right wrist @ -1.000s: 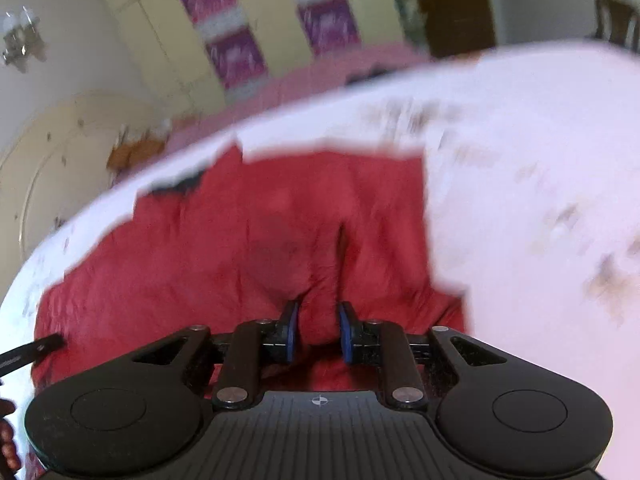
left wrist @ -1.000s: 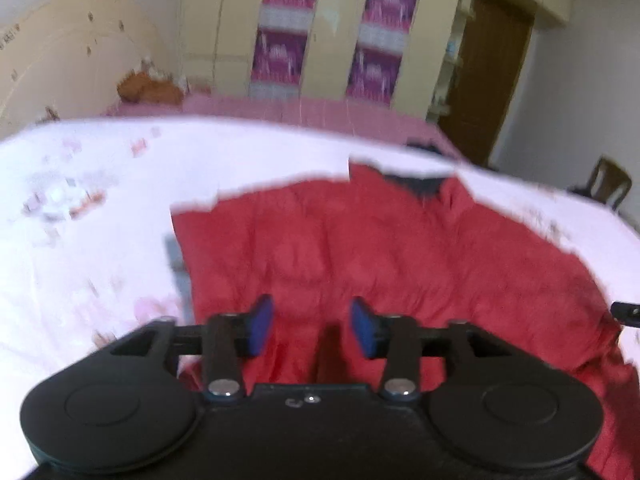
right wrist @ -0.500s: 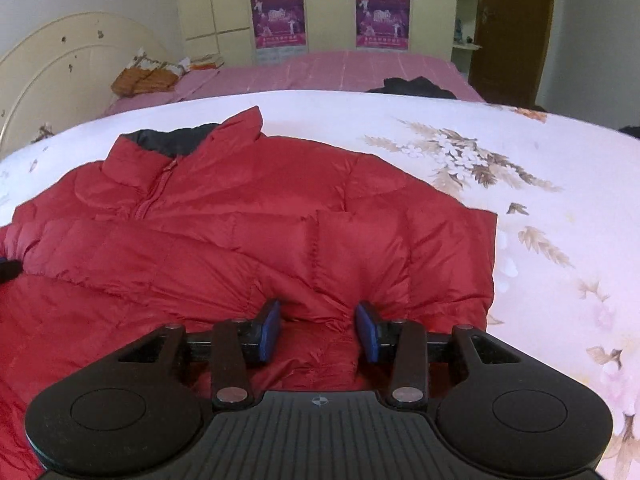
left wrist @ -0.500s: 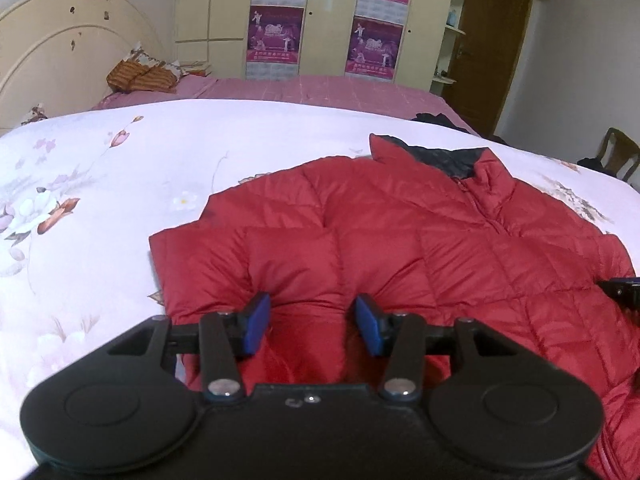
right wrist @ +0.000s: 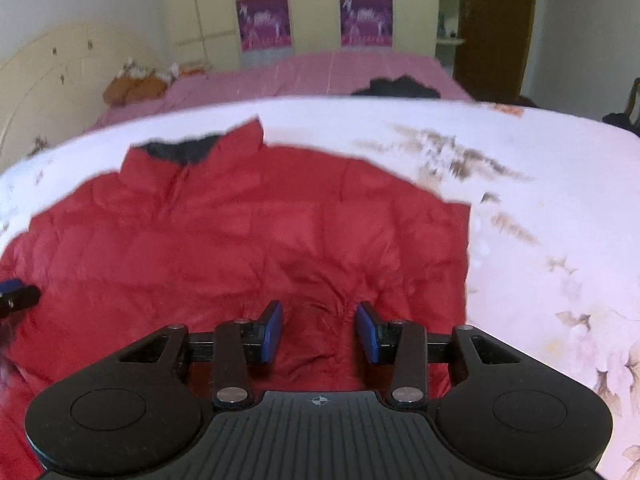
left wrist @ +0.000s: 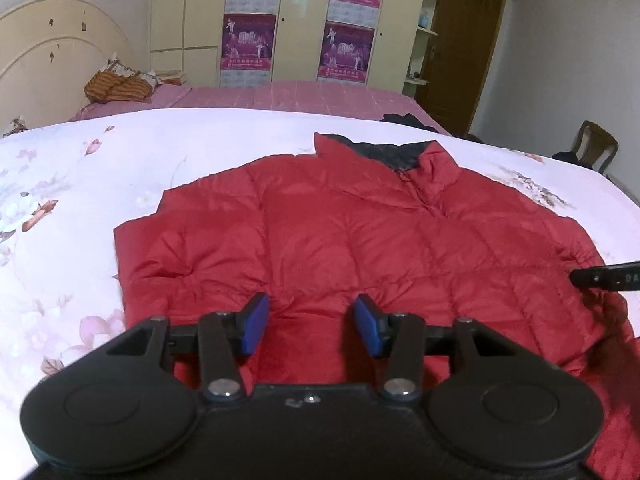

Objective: Fold large clothes

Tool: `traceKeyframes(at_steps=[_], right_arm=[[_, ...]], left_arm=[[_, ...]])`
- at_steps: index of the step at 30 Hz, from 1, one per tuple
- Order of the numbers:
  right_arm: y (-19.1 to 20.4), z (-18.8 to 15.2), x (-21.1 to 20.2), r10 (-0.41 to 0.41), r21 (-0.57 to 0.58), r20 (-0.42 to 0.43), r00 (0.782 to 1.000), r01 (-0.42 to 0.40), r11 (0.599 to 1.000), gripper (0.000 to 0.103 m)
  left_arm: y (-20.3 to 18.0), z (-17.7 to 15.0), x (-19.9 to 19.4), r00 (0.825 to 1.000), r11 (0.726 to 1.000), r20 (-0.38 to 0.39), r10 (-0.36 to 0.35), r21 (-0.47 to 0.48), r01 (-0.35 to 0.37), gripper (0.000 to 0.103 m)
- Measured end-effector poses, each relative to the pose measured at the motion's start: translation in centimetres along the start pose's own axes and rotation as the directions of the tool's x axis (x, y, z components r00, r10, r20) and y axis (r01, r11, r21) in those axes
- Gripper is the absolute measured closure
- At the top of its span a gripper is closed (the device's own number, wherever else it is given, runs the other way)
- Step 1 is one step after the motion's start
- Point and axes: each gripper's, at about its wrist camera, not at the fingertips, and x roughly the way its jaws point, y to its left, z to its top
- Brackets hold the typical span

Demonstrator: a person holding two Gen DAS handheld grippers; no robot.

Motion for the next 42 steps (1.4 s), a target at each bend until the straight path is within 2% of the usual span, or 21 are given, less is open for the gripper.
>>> traceKeyframes(at_steps=[6, 9, 11, 14, 15, 17, 18, 20, 24, 27, 28, 30, 34, 37, 40, 42], right_arm=[[0.0, 0.8, 2.6, -0.023, -0.017, 0.024, 0.999, 0.023, 1.000, 0.063], [-0.1, 1.1, 1.8, -0.033, -0.034, 0.038, 0.999, 0.034, 0.999, 0.062], [-0.1, 1.4, 0.2, 0.001, -0.013, 0.091, 0.996, 0.000, 1.000, 0.062], [1.4, 2.5, -0.3, 0.054, -0.049, 0.110, 0.993, -0.049, 0.998, 0.062], [2.0, 2.8, 0.0, 0.072, -0.063, 0.102, 0.992, -0.066, 0.996, 0.062], [3.9, 3.2, 1.3, 0.108, -0.112, 0.073, 0.992, -0.099, 0.989, 0.062], [4.5, 3.2, 2.0, 0.111, -0.136, 0.061, 0.992, -0.102, 0.985, 0.062], [5.5, 2.7, 3.4, 0.091, -0.171, 0.033, 0.995, -0.084, 0.982, 0.062], [4.8, 2.0, 4.4, 0.077, -0.148, 0.033, 0.996, -0.071, 0.986, 0.062], [4.1, 2.0, 3.3, 0.015, -0.125, 0.048, 0.999, -0.009, 0.992, 0.062], [3.8, 1.9, 1.9, -0.003, -0.116, 0.079, 0.997, 0.012, 0.993, 0.062], [3.2, 1.5, -1.1, 0.028, -0.087, 0.148, 0.989, -0.015, 0.996, 0.062], [3.5, -0.2, -3.2, 0.081, -0.093, 0.114, 0.990, -0.070, 0.993, 0.062], [3.9, -1.5, -1.6, 0.024, -0.134, 0.054, 0.998, -0.017, 0.991, 0.062], [3.1, -2.0, -0.1, -0.013, -0.091, 0.014, 1.000, 0.014, 0.996, 0.062], [2.5, -1.8, -1.3, -0.002, -0.045, 0.021, 1.000, 0.003, 0.999, 0.062]], left_arm=[[-0.3, 0.7, 1.4, 1.000, 1.000, -0.016, 0.009, 0.017, -0.009, 0.056], [-0.2, 1.1, 1.1, 1.000, 1.000, -0.027, 0.007, 0.017, -0.007, 0.056], [-0.4, 1.5, 0.8, 1.000, 1.000, -0.016, 0.007, 0.015, -0.007, 0.056], [-1.2, 2.3, 1.3, 1.000, 1.000, 0.004, -0.008, 0.016, 0.008, 0.055], [-1.7, 2.6, 1.6, 1.000, 1.000, 0.005, -0.013, 0.020, 0.013, 0.053], [-2.6, 2.9, 2.3, 1.000, 0.999, 0.006, -0.012, 0.037, 0.012, 0.041], [-3.0, 3.0, 2.8, 1.000, 0.999, 0.000, -0.007, 0.044, 0.007, 0.039], [-3.5, 2.8, 3.6, 1.000, 0.998, -0.018, 0.004, 0.060, -0.003, 0.037], [-3.1, 2.2, 4.1, 1.000, 0.998, -0.026, 0.001, 0.065, 0.001, 0.036], [-2.7, 2.2, 3.7, 0.999, 0.997, -0.034, 0.000, 0.072, 0.002, 0.037], [-2.6, 2.3, 3.2, 0.999, 0.997, -0.036, 0.000, 0.076, 0.003, 0.039], [-2.5, 2.5, 1.6, 1.000, 0.998, -0.011, -0.017, 0.067, 0.018, 0.035], [-2.6, 1.2, -0.9, 0.998, 0.998, 0.017, -0.055, 0.043, 0.054, 0.035], [-2.5, -0.3, -0.4, 0.998, 0.997, -0.015, -0.061, 0.053, 0.061, 0.038], [-1.9, -0.8, 0.0, 0.999, 0.997, -0.027, -0.038, 0.071, 0.040, 0.037], [-1.4, -0.4, -1.2, 1.000, 0.998, -0.019, -0.018, 0.065, 0.019, 0.037]])
